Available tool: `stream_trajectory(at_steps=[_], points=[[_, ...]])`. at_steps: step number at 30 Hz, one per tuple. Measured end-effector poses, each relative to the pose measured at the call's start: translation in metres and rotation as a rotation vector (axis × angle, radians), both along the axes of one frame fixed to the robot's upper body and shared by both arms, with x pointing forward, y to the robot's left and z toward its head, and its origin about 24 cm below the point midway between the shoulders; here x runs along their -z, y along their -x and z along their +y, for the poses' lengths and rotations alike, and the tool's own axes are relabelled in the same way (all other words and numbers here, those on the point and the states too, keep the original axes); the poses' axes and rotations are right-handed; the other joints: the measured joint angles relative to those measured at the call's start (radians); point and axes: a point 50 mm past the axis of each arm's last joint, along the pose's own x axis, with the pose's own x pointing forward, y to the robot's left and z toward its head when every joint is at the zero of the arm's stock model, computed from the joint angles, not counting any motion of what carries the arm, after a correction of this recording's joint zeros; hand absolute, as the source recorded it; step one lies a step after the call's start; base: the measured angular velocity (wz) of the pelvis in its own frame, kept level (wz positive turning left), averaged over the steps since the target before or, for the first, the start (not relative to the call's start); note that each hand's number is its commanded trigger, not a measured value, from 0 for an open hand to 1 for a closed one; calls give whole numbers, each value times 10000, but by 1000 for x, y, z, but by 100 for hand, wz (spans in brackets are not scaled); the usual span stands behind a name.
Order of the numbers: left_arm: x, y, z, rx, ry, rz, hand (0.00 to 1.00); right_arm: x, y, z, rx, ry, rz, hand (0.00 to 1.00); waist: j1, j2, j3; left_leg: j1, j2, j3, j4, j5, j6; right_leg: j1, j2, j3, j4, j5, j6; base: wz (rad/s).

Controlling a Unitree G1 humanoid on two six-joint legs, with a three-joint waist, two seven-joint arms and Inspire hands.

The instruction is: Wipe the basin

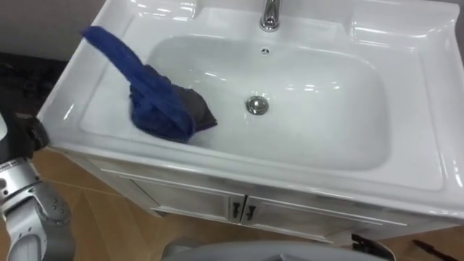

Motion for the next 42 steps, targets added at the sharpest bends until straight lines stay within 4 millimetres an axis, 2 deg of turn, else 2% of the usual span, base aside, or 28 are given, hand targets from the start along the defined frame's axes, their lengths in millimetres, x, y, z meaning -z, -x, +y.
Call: stream_trajectory(at_steps=[7, 19, 23, 25, 28, 31, 33, 38, 42], points=[[-14, 2, 6, -280, 70, -1211, 0, 0, 11, -1, 72, 141, 251, 0, 1, 114, 9, 37, -2, 14, -11, 0, 0, -14, 4, 116, 4, 0, 0, -5], [-34, 12, 24, -870, 421, -3428, 0, 0, 8, -3, 286, 402, 147, 0, 183, 347, 15, 57, -5, -123, -5, -5, 3, -38, 9, 154, 16, 0, -1, -2], [-36, 25, 36, -1502, 843, -4153, 0, 0, 11, -3, 309, 412, 209, 0, 242, 378, 16, 75, -32, -277, -31, -5, 3, -14, 8, 149, 14, -1, 0, 1], [-30, 34, 42, -1955, 1070, -4253, 0, -1, 11, -4, 280, 438, 218, 0, 252, 347, 25, 74, -45, -267, -31, -5, 3, -17, -10, 147, 19, -5, 6, 0], [-9, 54, 49, -2777, 1987, -3823, 0, 0, 14, -4, 316, 412, 301, 0, 261, 367, 7, 53, -67, -312, -31, -5, 3, -28, -31, 110, 19, -18, 28, 3], [17, 76, 50, -3818, 3257, -3431, 0, 0, 15, -5, 428, 405, 308, 0, 321, 327, 15, 101, -73, -322, -44, -5, 3, -13, -36, 146, 33, -21, 34, -1], [44, 95, 54, -4916, 4301, -2834, 0, -1, 14, -5, 485, 383, 290, 0, 353, 322, 14, 66, -73, -327, -23, -5, 3, -5, -47, 67, 34, -22, 35, 7], [78, 120, 47, -6284, 5540, -2038, 0, 0, 16, -4, 531, 257, 474, 0, 532, 306, 11, 28, -80, -399, -30, -6, 2, 7, -56, -75, 39, -32, 45, 10], [104, 143, 38, -7298, 6693, -1196, 0, 0, 13, -3, 389, 55, 365, 0, 513, 363, -15, 23, -93, -528, -88, -6, 2, 6, -69, -172, 6, -50, 68, 10]])
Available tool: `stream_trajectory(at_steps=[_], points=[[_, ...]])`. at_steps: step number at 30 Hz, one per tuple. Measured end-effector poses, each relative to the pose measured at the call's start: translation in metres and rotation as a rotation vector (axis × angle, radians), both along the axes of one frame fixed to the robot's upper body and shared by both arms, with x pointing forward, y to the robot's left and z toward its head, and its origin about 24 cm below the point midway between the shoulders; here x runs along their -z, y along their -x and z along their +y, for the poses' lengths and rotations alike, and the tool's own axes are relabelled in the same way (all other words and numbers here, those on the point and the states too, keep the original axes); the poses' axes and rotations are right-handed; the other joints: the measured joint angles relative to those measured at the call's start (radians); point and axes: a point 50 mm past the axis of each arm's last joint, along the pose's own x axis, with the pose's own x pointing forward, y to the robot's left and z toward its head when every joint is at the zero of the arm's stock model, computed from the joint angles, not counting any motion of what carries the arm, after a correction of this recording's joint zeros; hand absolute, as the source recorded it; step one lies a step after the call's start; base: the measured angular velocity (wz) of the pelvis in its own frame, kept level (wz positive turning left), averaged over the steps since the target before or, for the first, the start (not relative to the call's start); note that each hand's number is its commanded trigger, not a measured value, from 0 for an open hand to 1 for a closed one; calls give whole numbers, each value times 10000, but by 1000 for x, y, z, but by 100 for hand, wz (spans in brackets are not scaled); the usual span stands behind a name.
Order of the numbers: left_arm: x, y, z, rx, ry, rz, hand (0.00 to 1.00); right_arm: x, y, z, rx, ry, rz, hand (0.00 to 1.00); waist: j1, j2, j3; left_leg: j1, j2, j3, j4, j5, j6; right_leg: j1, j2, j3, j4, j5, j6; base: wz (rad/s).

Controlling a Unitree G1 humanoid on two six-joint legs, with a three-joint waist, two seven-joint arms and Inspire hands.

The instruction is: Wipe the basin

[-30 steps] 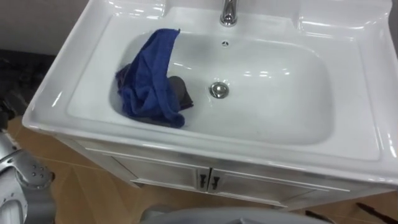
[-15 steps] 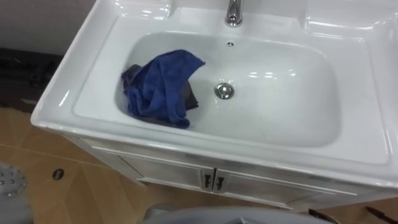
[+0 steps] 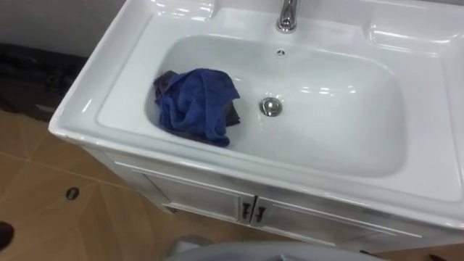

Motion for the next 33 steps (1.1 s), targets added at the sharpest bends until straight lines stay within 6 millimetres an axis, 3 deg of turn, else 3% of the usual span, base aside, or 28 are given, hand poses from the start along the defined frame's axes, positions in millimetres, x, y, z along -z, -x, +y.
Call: stream_trajectory(at_steps=[7, 9, 14, 20, 23, 25, 27, 33], points=[[45, 43, -27, -937, 2856, 1496, 0, 0, -1, 0, 84, -207, -140, 0, -148, -43, 30, 46, -9, 39, -7, 0, 0, 8, -14, 45, 41, -1, 8, 0], [56, 62, -38, -1266, 3956, 2064, 0, 0, 0, 1, 60, -351, -122, 0, -362, 1, 4, 49, -2, 176, -9, 0, 0, 8, -14, 78, 41, -1, 9, -2], [74, 83, -57, -1153, 5811, 3374, 0, 0, 5, -1, 222, -472, 79, 0, -900, 13, 53, 158, 16, 377, -123, 1, 0, 30, -15, 154, 38, -2, 17, -5], [90, 71, -75, -122, 7530, 3903, 0, 0, 0, 1, 203, -637, -198, 0, -1234, -32, 58, 191, 50, 904, -262, 3, 3, -141, -5, 528, 157, -11, 47, -16], [93, 65, -78, 128, 7952, 4055, 0, 2, 2, 2, 278, -639, 6, 0, -1683, -85, 65, 253, 34, 912, -320, 4, 3, -76, -5, 570, 150, 15, 84, -6], [95, 61, -81, 357, 8145, 4166, 0, 3, 4, 3, 356, -630, 79, 0, -1800, -107, 73, 386, 32, 1202, -331, 3, 4, 8, -24, 640, 141, 16, 90, -13], [98, 47, -84, 854, 8355, 4198, 0, 3, 0, 5, 358, -613, 34, 0, -2119, -168, 106, 344, 32, 1346, -326, 3, 4, -44, -36, 668, 137, 14, 94, -4], [102, 17, -89, 1879, 8868, 3859, 0, 5, 12, 8, 156, -621, 606, 0, -2323, -243, 106, 307, 32, 1501, -348, 3, 4, -233, 20, 995, 160, 17, 103, -16]])
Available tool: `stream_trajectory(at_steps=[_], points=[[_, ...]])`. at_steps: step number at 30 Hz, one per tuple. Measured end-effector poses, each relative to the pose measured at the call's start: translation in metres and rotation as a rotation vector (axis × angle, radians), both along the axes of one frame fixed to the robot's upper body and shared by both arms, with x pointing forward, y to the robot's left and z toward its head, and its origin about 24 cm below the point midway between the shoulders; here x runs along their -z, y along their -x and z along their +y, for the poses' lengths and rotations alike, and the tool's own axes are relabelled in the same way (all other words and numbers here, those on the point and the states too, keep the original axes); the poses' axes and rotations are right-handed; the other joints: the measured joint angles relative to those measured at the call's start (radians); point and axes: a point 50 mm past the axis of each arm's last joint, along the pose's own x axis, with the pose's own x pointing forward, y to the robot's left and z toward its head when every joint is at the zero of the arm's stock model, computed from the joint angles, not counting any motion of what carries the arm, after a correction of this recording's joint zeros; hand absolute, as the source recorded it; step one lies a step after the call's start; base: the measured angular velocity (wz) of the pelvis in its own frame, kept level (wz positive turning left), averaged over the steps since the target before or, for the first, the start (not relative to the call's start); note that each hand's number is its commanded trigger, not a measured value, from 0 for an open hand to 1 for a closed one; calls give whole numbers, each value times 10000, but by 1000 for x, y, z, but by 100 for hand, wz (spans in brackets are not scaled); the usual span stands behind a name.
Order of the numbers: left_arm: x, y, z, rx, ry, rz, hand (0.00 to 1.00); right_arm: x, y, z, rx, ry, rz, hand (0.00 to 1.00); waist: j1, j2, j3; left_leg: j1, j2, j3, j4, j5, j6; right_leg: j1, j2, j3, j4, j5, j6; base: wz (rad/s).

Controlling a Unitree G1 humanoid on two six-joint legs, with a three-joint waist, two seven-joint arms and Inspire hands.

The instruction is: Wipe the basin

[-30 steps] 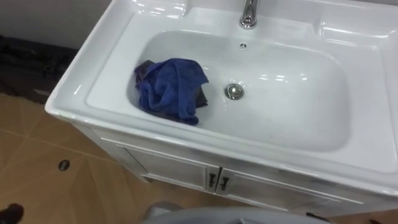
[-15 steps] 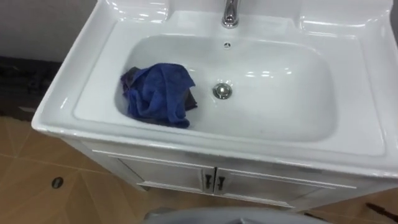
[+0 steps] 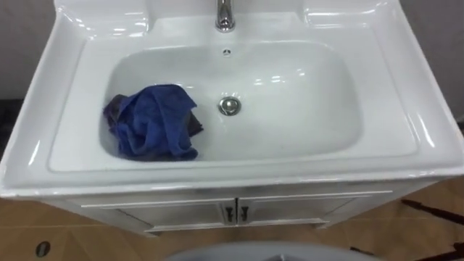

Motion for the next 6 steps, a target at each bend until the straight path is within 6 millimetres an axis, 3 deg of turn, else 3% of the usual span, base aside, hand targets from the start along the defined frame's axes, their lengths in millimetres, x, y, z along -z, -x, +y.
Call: stream_trajectory(at_steps=[6], points=[[3, -15, -9, 773, 763, -253, 0, 2, 4, 5, -86, 37, 194, 0, -266, -96, -1, 78, 17, 276, -33, -1, 0, -14, 19, 298, 25, 9, 0, -17]])
